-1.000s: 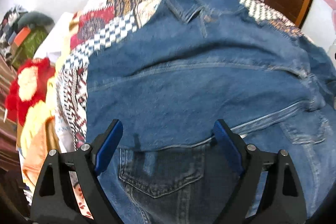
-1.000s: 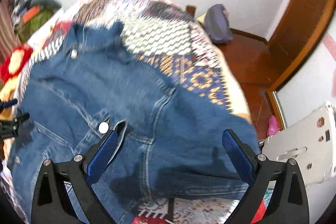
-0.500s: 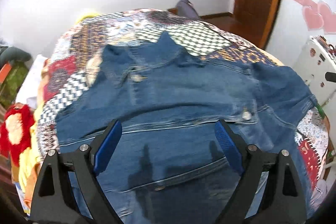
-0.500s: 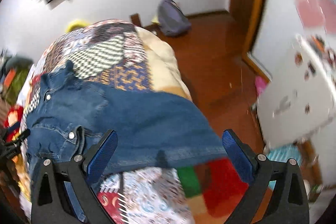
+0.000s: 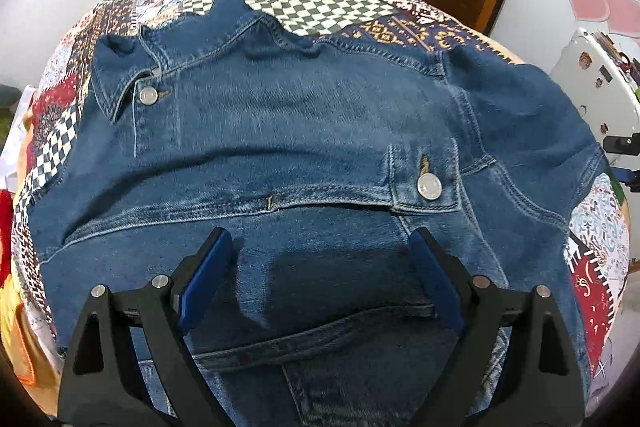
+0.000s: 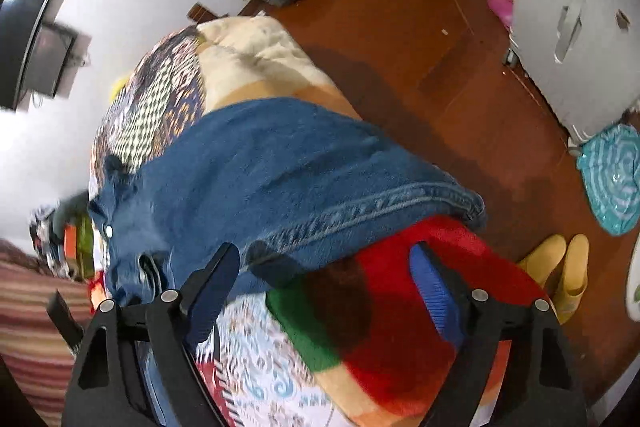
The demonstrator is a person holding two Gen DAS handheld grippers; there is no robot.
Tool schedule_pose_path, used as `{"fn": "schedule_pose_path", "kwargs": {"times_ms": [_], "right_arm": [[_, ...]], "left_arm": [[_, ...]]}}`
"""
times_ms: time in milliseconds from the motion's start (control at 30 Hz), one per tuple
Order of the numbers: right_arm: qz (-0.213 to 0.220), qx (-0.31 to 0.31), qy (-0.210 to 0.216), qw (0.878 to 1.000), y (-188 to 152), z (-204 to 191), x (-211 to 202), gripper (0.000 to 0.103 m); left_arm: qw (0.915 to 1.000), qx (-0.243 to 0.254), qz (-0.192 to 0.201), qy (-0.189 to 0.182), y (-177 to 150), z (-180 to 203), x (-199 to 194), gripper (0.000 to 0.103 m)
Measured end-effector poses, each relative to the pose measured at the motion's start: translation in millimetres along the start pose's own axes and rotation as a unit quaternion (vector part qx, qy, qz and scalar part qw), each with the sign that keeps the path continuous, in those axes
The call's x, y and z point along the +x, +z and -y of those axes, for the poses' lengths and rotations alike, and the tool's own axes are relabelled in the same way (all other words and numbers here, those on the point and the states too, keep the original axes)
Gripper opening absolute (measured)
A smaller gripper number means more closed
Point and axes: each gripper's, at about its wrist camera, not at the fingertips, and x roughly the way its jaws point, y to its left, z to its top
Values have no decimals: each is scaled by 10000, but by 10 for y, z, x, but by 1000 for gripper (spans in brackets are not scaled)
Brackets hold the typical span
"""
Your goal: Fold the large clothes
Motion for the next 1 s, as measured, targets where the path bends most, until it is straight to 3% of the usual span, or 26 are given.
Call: {"fn": "schedule_pose_path", "kwargs": {"times_ms": [200,300,433,600,833,1000], "right_arm": [[142,289,-20,9995,85,28,150,80],[298,432,37,9986,126,37,191,72],[469,336,166,9982,185,-20,166,35],[846,-107,-79,9963,181,-274,-66,13],[1482,-1007,91,9838,77,-895,-522,11],[1760,-1867,557,9649,-157,-1612,-760,11]], "left_arm": [[9997,-204,-40,-89,-6,-49,43,90],[9997,-229,-29,-81,-5,-56,19,90],[9997,-237,73,-60,-2,-79,-75,90],[9989,-335,322,-69,-13,-160,-292,90],[9964,-465,712,-9,-57,-312,-632,90],[9933,-590,992,72,-135,-461,-882,90]]}}
